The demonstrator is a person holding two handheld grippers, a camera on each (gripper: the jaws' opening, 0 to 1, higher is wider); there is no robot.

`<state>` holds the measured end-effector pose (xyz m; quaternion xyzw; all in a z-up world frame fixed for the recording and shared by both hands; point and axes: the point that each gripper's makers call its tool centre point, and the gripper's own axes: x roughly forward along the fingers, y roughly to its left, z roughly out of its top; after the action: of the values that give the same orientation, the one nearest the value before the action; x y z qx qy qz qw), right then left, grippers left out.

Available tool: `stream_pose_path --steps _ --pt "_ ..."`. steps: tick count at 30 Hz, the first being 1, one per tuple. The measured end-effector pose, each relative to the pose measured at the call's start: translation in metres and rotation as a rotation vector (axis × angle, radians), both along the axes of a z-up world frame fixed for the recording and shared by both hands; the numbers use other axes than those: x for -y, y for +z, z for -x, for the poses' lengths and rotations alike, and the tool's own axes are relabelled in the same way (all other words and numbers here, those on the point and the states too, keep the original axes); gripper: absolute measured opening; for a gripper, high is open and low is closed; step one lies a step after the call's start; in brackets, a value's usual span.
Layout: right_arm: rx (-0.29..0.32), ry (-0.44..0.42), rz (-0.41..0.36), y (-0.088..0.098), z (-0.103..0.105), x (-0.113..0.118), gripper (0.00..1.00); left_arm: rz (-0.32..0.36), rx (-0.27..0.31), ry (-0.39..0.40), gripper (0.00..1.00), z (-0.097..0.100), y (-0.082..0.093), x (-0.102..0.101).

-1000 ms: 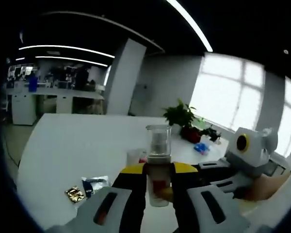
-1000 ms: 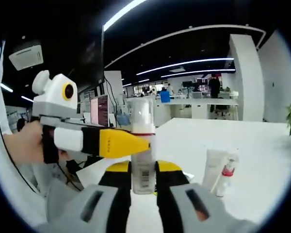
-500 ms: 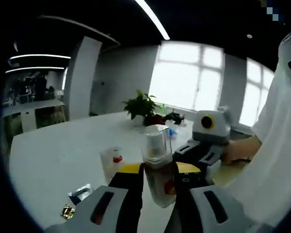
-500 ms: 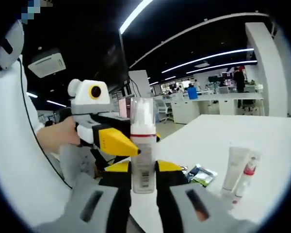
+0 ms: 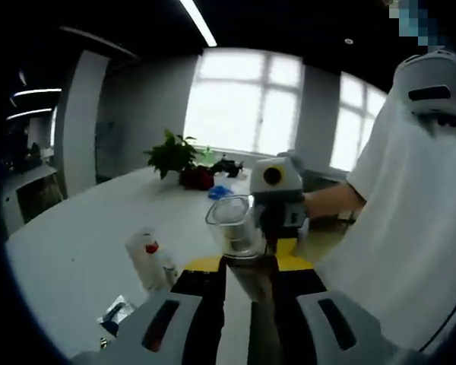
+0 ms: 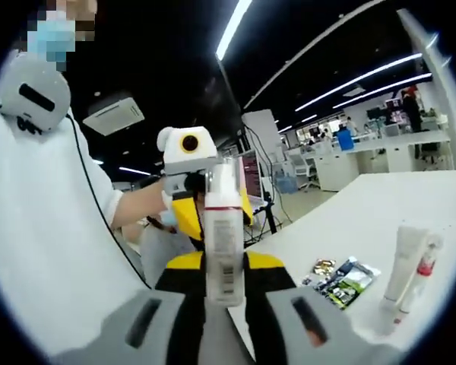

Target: Arrange the skincare products in the storage area until every visible bottle or jar stands upright without overlapping.

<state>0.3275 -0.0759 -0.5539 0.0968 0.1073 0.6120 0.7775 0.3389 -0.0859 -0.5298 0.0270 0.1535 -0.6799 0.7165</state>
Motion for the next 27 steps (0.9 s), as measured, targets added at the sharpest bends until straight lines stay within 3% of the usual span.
stream_pose_path --steps 5,12,15,19,22,27 --pt "0.010 0.078 0.003 0.000 0.009 0.001 0.18 -0.024 -0.017 -0.078 0.19 0.011 0.000 0.007" --pt "0.033 0.088 0.004 -0.001 0.012 0.004 0.18 -0.030 0.007 -0.110 0.18 0.015 0.000 0.010" --pt "0.055 0.050 0.038 -0.005 0.005 0.007 0.18 -0.057 0.033 -0.090 0.18 0.009 -0.005 0.010" --pt "0.091 -0.076 0.062 -0.007 -0.013 0.011 0.20 -0.070 0.065 -0.031 0.17 -0.005 -0.010 0.011" --pt "0.085 -0.134 0.076 -0.013 -0.018 0.011 0.22 -0.088 0.085 -0.004 0.17 -0.010 -0.016 0.014" --pt "0.134 -0.184 0.232 -0.042 -0.022 0.012 0.23 -0.176 0.107 -0.002 0.16 -0.008 -0.040 0.021"
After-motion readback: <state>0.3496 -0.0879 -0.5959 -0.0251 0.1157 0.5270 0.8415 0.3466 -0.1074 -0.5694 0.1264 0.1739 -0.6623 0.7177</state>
